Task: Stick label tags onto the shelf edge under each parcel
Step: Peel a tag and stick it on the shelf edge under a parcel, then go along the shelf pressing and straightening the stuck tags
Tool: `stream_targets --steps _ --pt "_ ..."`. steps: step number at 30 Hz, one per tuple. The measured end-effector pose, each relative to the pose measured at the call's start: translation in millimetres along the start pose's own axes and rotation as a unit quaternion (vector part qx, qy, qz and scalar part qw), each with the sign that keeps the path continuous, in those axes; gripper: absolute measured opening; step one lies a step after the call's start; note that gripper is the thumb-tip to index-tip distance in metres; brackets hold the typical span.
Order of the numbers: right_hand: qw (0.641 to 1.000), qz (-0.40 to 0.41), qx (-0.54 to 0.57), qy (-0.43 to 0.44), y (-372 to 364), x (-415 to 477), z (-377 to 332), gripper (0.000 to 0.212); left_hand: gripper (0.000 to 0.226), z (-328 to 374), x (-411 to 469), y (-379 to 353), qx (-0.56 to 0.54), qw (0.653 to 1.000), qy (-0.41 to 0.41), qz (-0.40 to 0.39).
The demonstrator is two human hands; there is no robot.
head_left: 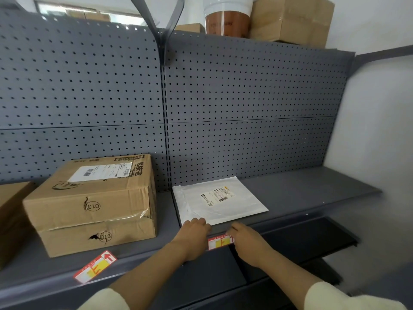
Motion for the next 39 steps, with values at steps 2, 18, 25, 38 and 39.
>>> stream_targets --steps 2,18,25,38,39 --pt "1.0 0.0 0.003 0.0 1 1 -1 0.037 0.033 0 0 -1 0.001 1.0 0.001 -0.003" --pt "0.999 0.013 0.046 0.015 11 7 -21 0.033 0.034 -18 -15 -7 -0.095 0.995 0.026 -0.008" --pt "0.982 0.097 0.129 0.093 27 23 -87 0.033 0.031 -48 -62 -5 -0.153 0.983 0.094 0.018" --pt "0.967 0.038 0.11 0.225 -5 40 -252 0.036 0.043 -171 -220 -29 -0.183 0.942 0.279 0.042" --pt "0.966 0.037 0.113 0.228 -5 42 -262 0.038 0.043 -178 -228 -32 -0.182 0.94 0.285 0.033"
Point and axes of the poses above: each hand's wrist, its own x-axis towards the middle knuckle, its own y-axis out of the back of the hand, z = x × y, the point moved 7 cm from there along x, towards the middle knuckle, and after that the axes turned 9 degrees about -z, right-handed, at the moved point
